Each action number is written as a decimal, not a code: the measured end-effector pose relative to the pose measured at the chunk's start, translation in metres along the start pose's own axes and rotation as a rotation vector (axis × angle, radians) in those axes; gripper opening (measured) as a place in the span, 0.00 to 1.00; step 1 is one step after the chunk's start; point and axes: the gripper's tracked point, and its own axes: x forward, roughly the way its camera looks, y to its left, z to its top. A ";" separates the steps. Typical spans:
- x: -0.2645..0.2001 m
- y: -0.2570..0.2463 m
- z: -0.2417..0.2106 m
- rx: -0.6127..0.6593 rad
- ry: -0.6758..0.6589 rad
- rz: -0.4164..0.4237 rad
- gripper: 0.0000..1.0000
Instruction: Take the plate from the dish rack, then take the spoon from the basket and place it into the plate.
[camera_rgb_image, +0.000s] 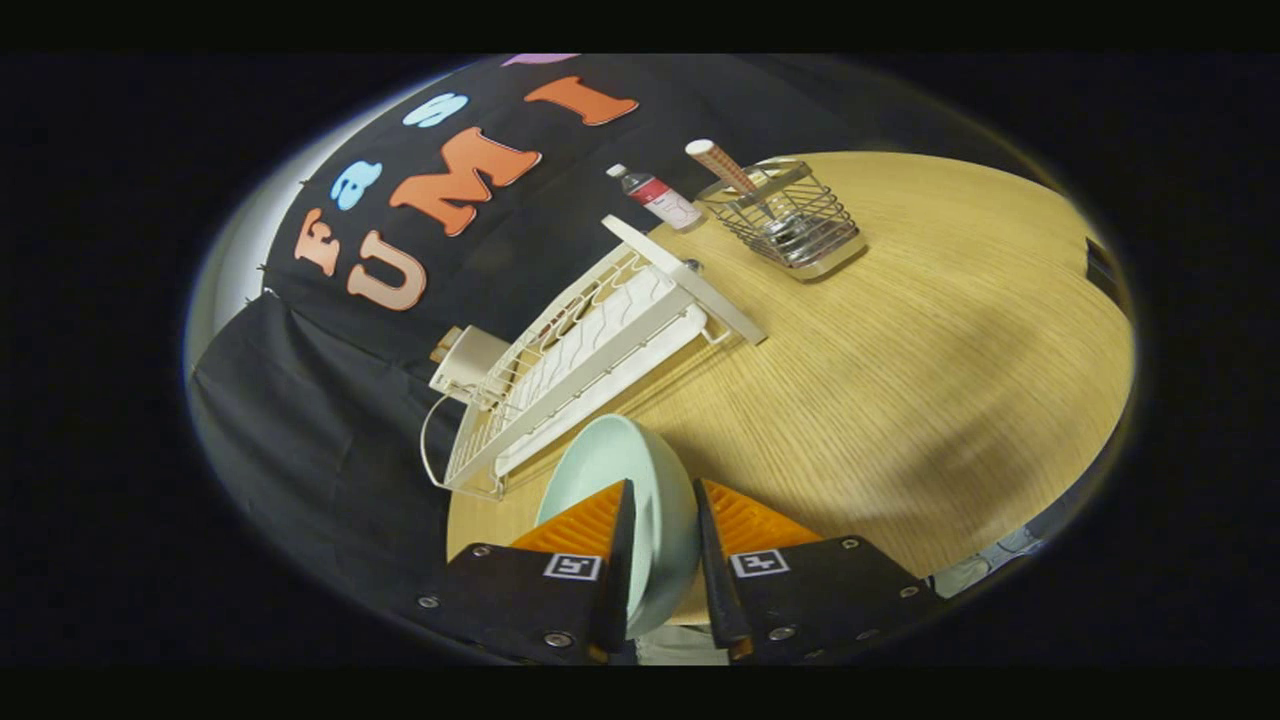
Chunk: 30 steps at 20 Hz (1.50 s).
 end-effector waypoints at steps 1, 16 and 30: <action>-0.001 -0.004 0.001 -0.009 -0.006 -0.008 0.37; -0.049 -0.057 0.127 -0.284 -0.333 -0.199 0.99; -0.044 -0.028 0.227 -0.580 -0.700 -0.268 0.98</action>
